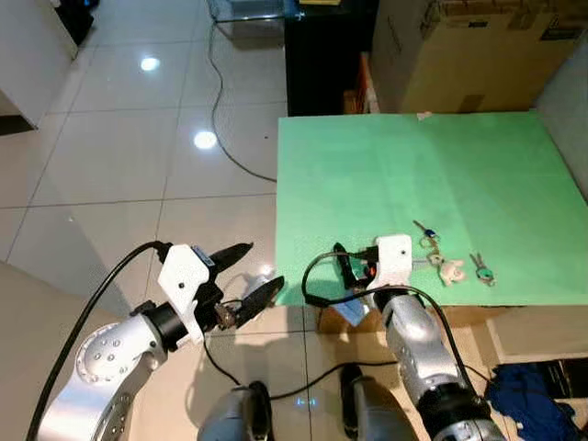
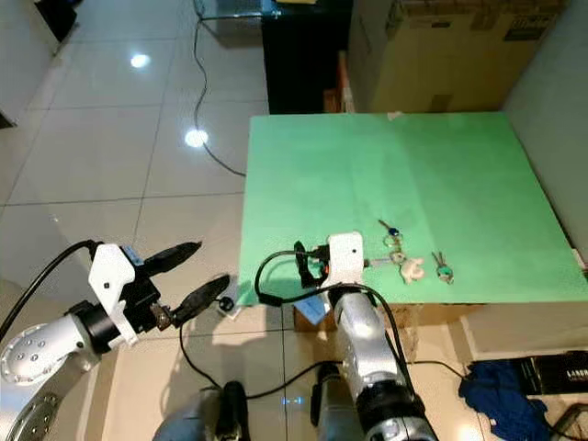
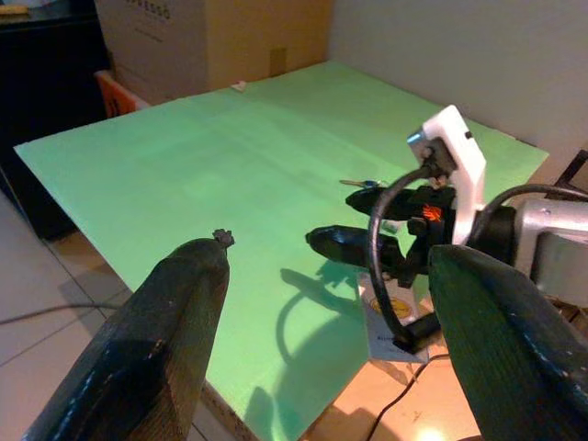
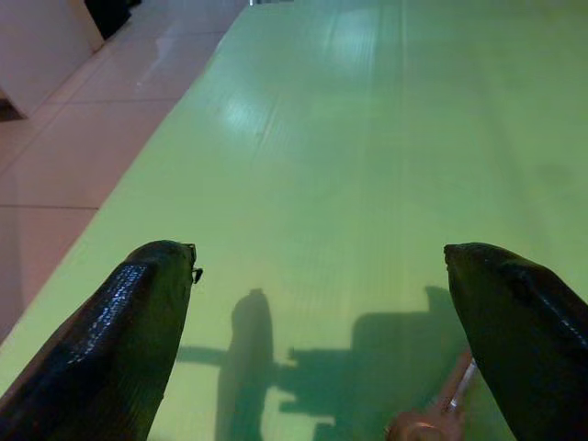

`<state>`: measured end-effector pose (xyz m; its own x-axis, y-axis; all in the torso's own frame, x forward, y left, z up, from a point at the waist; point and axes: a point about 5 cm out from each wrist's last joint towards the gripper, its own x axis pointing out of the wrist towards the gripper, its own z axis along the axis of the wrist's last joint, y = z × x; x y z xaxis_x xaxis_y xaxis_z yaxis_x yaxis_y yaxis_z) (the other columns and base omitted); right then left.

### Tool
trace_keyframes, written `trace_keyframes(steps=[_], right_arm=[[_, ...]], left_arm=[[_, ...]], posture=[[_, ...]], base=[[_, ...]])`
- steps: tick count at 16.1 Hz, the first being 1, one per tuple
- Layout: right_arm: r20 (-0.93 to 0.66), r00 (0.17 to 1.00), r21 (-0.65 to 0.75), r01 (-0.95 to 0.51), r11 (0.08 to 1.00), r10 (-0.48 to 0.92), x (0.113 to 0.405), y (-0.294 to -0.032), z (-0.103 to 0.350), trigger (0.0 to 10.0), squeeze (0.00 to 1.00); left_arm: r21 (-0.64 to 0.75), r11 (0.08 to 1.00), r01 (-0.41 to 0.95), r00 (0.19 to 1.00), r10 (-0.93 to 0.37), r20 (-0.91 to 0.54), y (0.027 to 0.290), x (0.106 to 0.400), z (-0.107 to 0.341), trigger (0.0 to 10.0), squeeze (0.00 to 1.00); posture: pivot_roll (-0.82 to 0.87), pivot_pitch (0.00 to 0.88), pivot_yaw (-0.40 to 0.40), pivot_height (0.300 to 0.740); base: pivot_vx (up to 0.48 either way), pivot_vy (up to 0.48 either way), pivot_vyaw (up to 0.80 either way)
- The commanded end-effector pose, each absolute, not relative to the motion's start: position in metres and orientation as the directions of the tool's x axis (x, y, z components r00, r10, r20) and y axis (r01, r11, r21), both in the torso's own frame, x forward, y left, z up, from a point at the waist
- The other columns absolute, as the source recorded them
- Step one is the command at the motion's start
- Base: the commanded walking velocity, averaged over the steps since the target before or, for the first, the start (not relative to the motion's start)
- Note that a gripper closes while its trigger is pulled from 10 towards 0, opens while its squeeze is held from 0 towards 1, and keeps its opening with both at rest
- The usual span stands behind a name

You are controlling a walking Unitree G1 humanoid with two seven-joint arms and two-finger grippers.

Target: Hang keys on a hook

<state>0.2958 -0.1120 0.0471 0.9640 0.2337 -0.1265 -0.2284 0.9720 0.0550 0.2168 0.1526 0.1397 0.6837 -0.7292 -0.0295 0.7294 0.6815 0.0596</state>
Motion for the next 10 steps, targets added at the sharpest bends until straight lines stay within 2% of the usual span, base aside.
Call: trace_keyframes(steps=[1, 4, 10], right_arm=[[-0.125, 0.965, 0.054, -0.224, 0.973, 0.229, 0.29, -0.11, 0.042, 10.0, 0.0], [-0.079, 0.981, 0.049, -0.176, 0.983, 0.18, 0.286, -0.116, 0.05, 10.0, 0.0], [-0.053, 0.986, 0.062, -0.152, 0.986, 0.156, 0.257, -0.112, 0.057, 10.0, 0.0]], left_arm=[[0.033, 0.682, 0.73, 0.683, -0.73, -0.032, 0.151, 0.215, 0.137, 10.0, 0.0], [0.01, 0.689, 0.725, 0.689, -0.725, 0.006, 0.145, 0.218, 0.136, 10.0, 0.0], [-0.001, 0.66, 0.751, 0.659, -0.751, -0.035, 0.144, 0.215, 0.123, 10.0, 0.0]], posture=[[-0.1, 0.268, 0.043, 0.732], [-0.11, 0.263, 0.041, 0.732], [-0.12, 0.25, 0.053, 0.732]], base=[[0.0, 0.0, 0.0], [0.0, 0.0, 0.0], [0.0, 0.0, 0.0]])
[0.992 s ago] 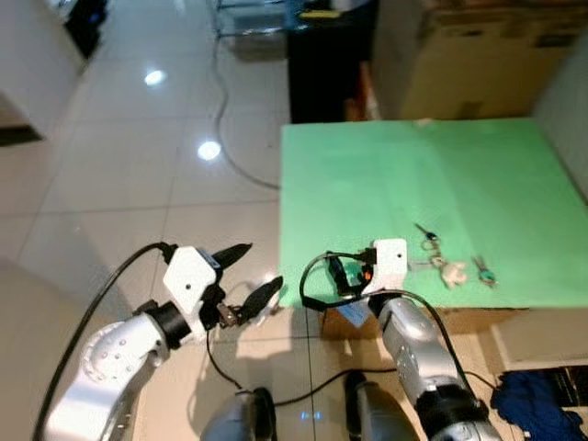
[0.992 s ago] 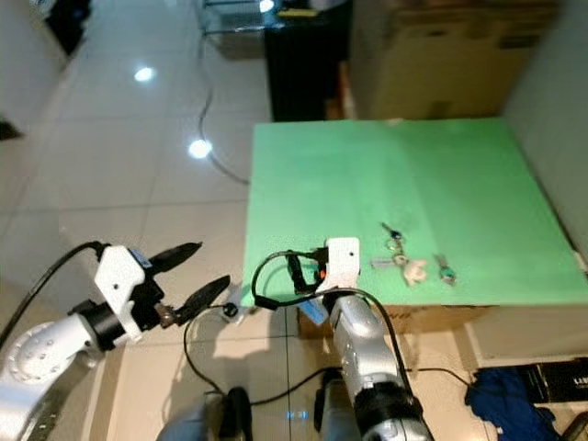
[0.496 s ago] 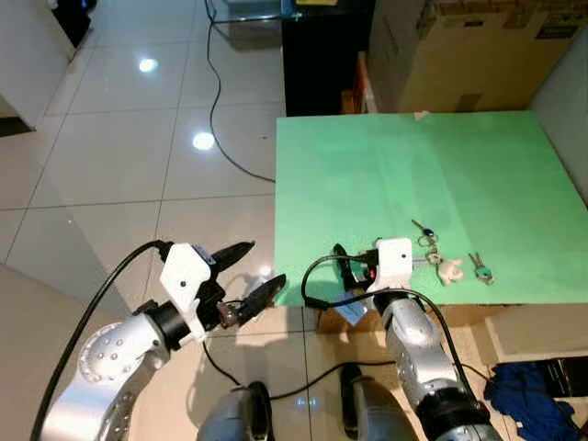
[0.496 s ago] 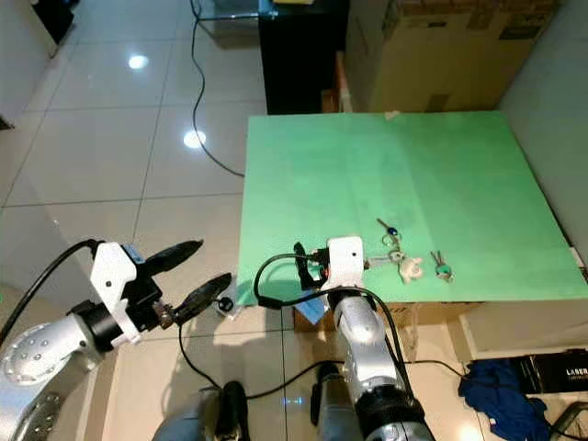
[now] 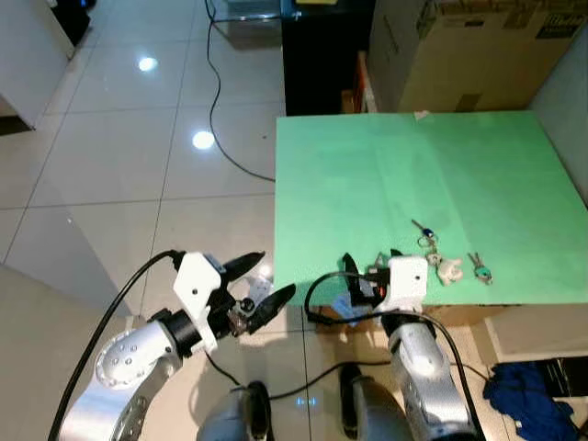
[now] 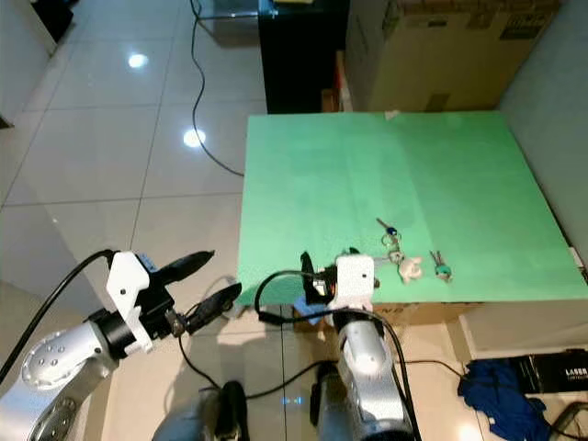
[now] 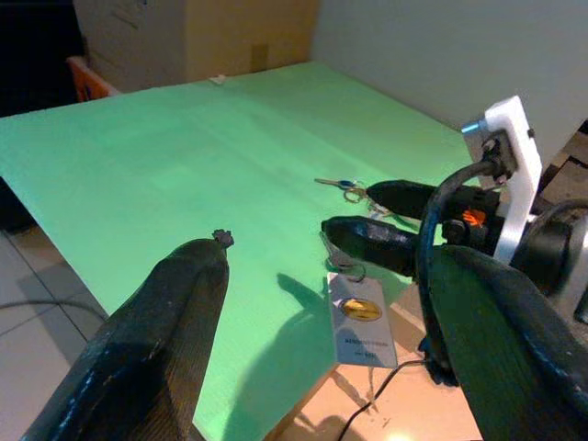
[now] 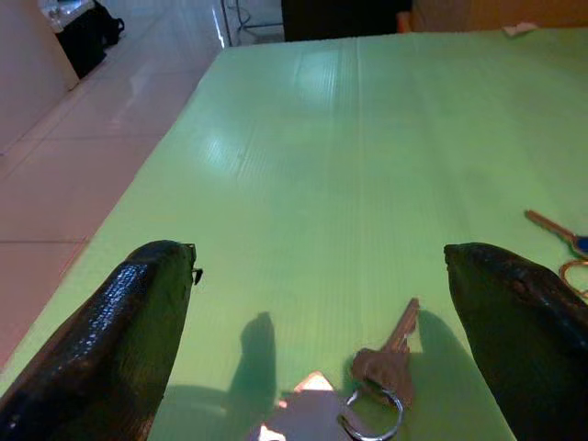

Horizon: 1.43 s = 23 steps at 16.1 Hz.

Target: Hang keys on a hook

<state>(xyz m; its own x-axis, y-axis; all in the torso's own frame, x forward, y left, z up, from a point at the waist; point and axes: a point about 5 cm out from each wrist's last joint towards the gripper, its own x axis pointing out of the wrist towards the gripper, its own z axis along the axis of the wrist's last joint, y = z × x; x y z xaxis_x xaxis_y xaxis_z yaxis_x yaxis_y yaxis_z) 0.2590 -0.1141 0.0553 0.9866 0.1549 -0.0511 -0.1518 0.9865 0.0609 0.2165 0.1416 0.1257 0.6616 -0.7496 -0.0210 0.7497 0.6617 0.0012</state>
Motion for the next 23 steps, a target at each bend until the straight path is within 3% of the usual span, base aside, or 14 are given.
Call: trace_keyframes(steps=[1, 3, 8, 23], right_arm=[[-0.051, 0.989, 0.08, -0.136, 0.987, 0.14, 0.257, -0.114, 0.058, 10.0, 0.0], [-0.074, 0.992, 0.102, -0.098, 0.99, 0.106, 0.256, -0.121, 0.056, 10.0, 0.0], [-0.183, 0.981, 0.162, -0.029, 0.986, 0.059, 0.242, -0.13, 0.037, 10.0, 0.0], [-0.248, 0.959, 0.405, -0.027, 0.914, 0.138, 0.263, -0.116, 0.028, 10.0, 0.0]], left_arm=[[-0.004, 0.642, 0.767, 0.642, -0.766, -0.033, 0.144, 0.215, 0.123, 10.0, 0.0], [-0.022, 0.6, 0.8, 0.598, -0.8, -0.044, 0.142, 0.212, 0.12, 10.0, 0.0], [-0.004, 0.593, 0.805, 0.591, -0.803, -0.071, 0.148, 0.216, 0.114, 10.0, 0.0], [0.004, 0.569, 0.822, 0.568, -0.821, -0.052, 0.144, 0.216, 0.116, 10.0, 0.0]], posture=[[-0.12, 0.244, 0.058, 0.732], [-0.12, 0.237, 0.063, 0.732], [-0.13, 0.241, 0.075, 0.732], [-0.13, 0.284, 0.081, 0.732]], base=[[0.0, 0.0, 0.0], [0.0, 0.0, 0.0], [0.0, 0.0, 0.0], [0.0, 0.0, 0.0]])
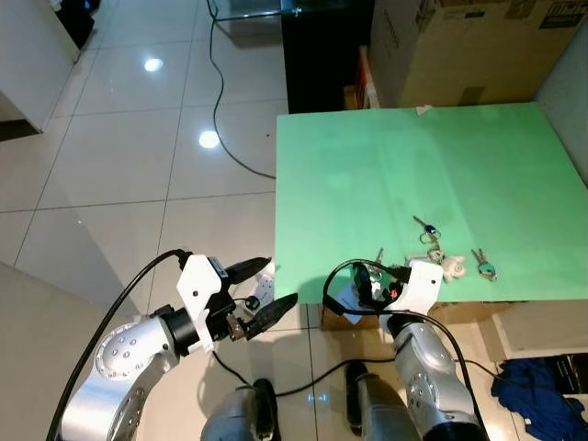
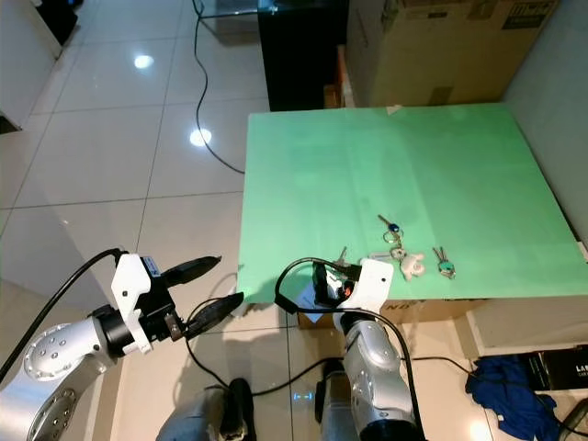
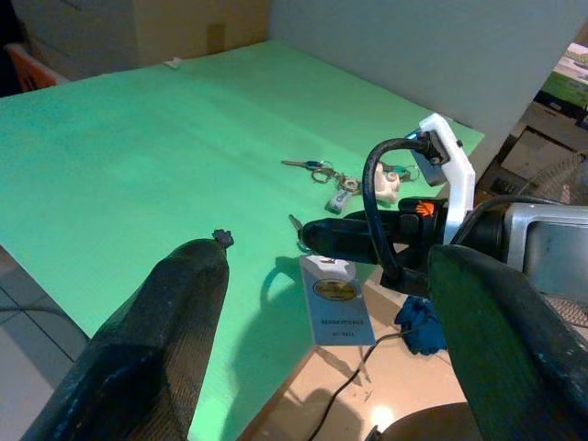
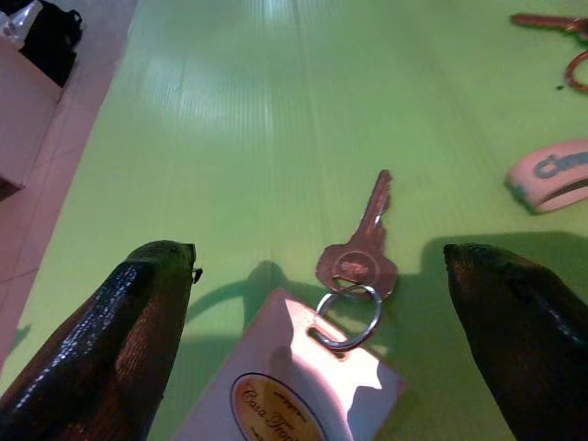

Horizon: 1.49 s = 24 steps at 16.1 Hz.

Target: Hang keys on a hook

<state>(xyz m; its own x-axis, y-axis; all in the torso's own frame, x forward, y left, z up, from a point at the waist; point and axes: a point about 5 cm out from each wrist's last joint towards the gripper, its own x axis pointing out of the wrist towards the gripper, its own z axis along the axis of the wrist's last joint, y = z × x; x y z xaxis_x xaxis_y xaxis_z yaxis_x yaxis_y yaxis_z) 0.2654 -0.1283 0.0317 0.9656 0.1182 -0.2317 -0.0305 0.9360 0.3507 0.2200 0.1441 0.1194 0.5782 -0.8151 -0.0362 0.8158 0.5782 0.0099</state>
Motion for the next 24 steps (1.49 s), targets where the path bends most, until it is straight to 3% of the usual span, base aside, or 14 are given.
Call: trace_keyframes(steps=[1, 9, 10, 11, 12, 13, 24], right_arm=[[-0.248, 0.957, 0.408, -0.038, 0.912, 0.151, 0.261, -0.111, 0.029, 10.0, 0.0], [-0.326, 0.927, 0.48, -0.01, 0.877, 0.188, 0.26, -0.1, 0.016, 10.0, 0.0], [-0.327, 0.926, 0.483, -0.009, 0.876, 0.19, 0.261, -0.101, 0.016, 8.7, 0.0], [-0.327, 0.926, 0.482, -0.01, 0.876, 0.19, 0.261, -0.101, 0.016, 8.7, 0.0], [-0.324, 0.926, 0.48, -0.016, 0.877, 0.194, 0.262, -0.101, 0.017, 1.5, 0.0], [-0.32, 0.927, 0.48, -0.018, 0.877, 0.194, 0.264, -0.101, 0.018, 0.0, 0.0], [-0.324, 0.925, 0.489, -0.018, 0.872, 0.201, 0.267, -0.103, 0.017, 0.0, 0.0]], left_arm=[[0.004, 0.569, 0.822, 0.569, -0.821, -0.05, 0.144, 0.216, 0.116, 10.0, 0.0], [0.008, 0.564, 0.826, 0.564, -0.825, -0.045, 0.141, 0.217, 0.118, 10.0, 0.0], [0.009, 0.563, 0.826, 0.563, -0.825, -0.044, 0.141, 0.217, 0.118, 10.0, 0.0], [0.009, 0.563, 0.827, 0.563, -0.826, -0.044, 0.14, 0.217, 0.118, 10.0, 0.0], [0.009, 0.562, 0.827, 0.562, -0.826, -0.043, 0.14, 0.217, 0.118, 10.0, 0.0], [0.008, 0.56, 0.829, 0.559, -0.828, -0.042, 0.139, 0.217, 0.118, 10.0, 0.0], [0.006, 0.554, 0.833, 0.554, -0.832, -0.039, 0.136, 0.218, 0.115, 10.0, 0.0]], posture=[[-0.13, 0.285, 0.081, 0.732], [-0.13, 0.283, 0.078, 0.732], [-0.13, 0.283, 0.078, 0.732], [-0.13, 0.284, 0.078, 0.732], [-0.13, 0.284, 0.079, 0.732], [-0.13, 0.285, 0.079, 0.732], [-0.15, 0.267, 0.073, 0.732]], base=[[0.0, 0.0, 0.0], [0.0, 0.0, 0.0], [0.0, 0.0, 0.0], [0.0, 0.0, 0.0], [0.0, 0.0, 0.0], [0.0, 0.0, 0.0], [0.0, 0.0, 0.0]])
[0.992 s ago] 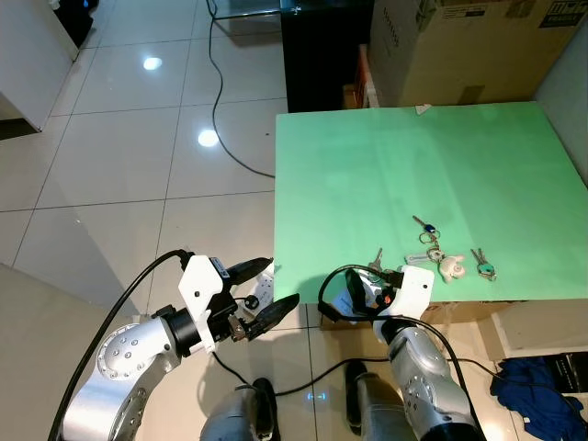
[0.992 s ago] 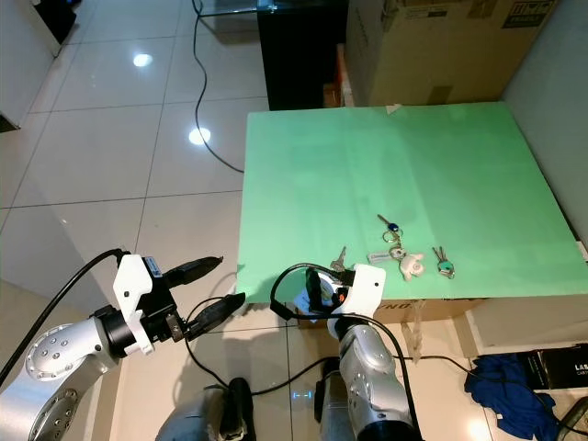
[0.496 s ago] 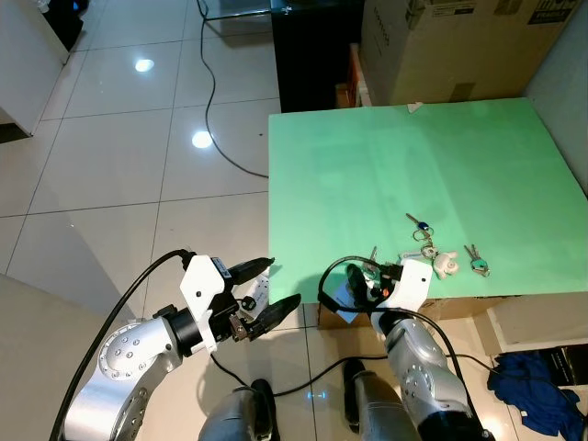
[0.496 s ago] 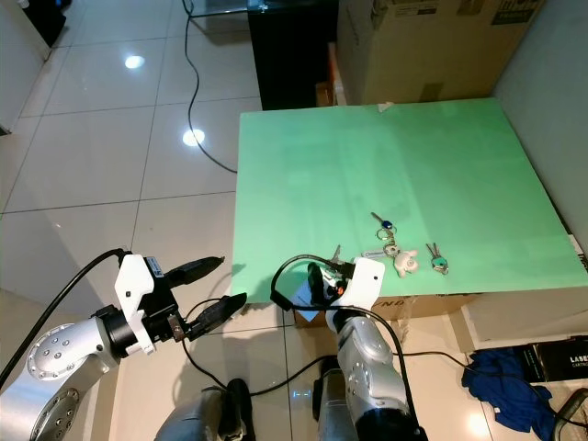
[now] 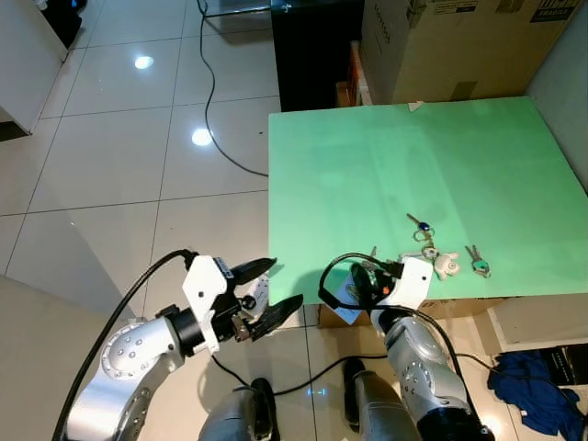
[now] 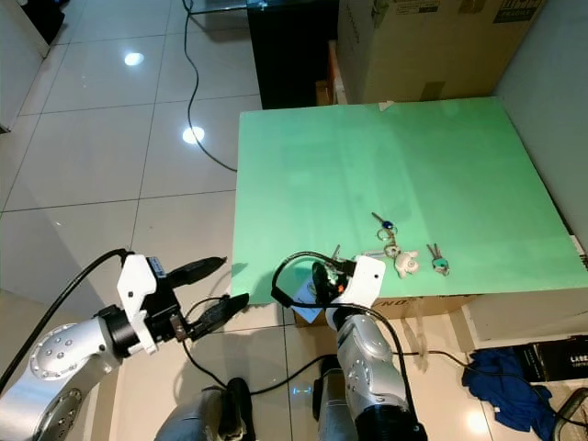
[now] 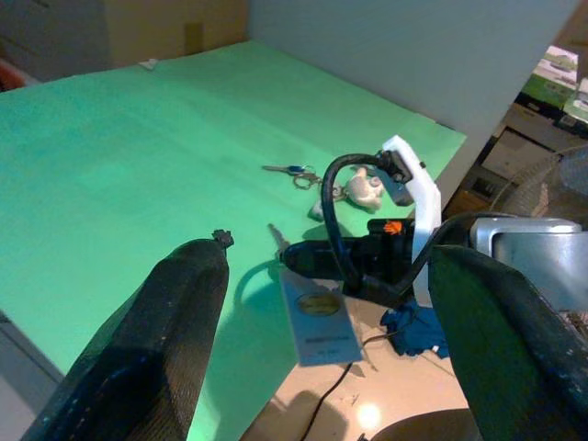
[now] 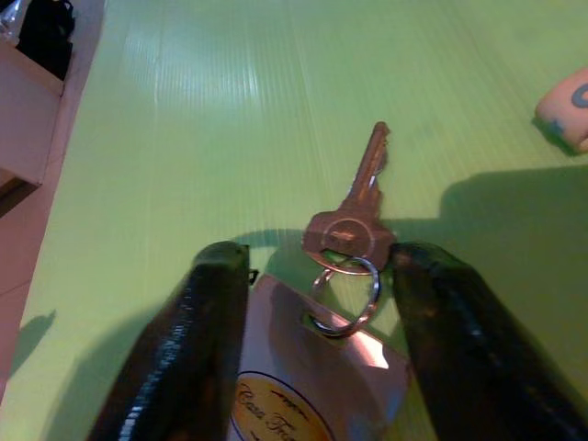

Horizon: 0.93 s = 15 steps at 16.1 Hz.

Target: Hang keys on a hook

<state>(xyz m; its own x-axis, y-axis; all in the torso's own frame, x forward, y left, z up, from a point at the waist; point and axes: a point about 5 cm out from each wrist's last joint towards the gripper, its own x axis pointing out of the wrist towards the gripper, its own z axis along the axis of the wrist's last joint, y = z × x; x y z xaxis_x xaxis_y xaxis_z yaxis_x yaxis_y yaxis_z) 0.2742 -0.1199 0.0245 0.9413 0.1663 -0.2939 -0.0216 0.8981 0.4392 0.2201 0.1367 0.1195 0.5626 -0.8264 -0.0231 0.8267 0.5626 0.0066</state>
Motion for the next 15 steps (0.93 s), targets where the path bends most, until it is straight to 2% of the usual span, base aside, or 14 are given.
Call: trace_keyframes(steps=[1, 9, 11, 15], right_arm=[[-0.324, 0.924, 0.489, -0.017, 0.872, 0.2, 0.268, -0.103, 0.017, 0.0, 0.0], [-0.31, 0.938, 0.45, 0.0, 0.893, 0.156, 0.272, -0.113, 0.023, 0.0, 0.0], [-0.311, 0.938, 0.411, -0.013, 0.911, 0.154, 0.273, -0.114, 0.025, 0.0, 0.0], [-0.181, 0.966, 0.247, -0.137, 0.959, 0.185, 0.291, -0.114, 0.061, 0.0, 0.0]], left_arm=[[0.005, 0.554, 0.833, 0.554, -0.832, -0.039, 0.136, 0.218, 0.115, 10.0, 0.0], [0.005, 0.556, 0.831, 0.556, -0.831, -0.023, 0.133, 0.226, 0.114, 10.0, 0.0], [0.004, 0.557, 0.83, 0.557, -0.83, -0.019, 0.131, 0.229, 0.113, 10.0, 0.0], [-0.025, 0.575, 0.818, 0.575, -0.818, 0.016, 0.125, 0.242, 0.113, 10.0, 0.0]], posture=[[-0.15, 0.262, 0.071, 0.732], [-0.16, 0.242, 0.075, 0.732], [-0.17, 0.234, 0.08, 0.732], [-0.19, 0.184, 0.086, 0.732]], base=[[0.0, 0.0, 0.0], [0.0, 0.0, 0.0], [0.0, 0.0, 0.0], [0.0, 0.0, 0.0]])
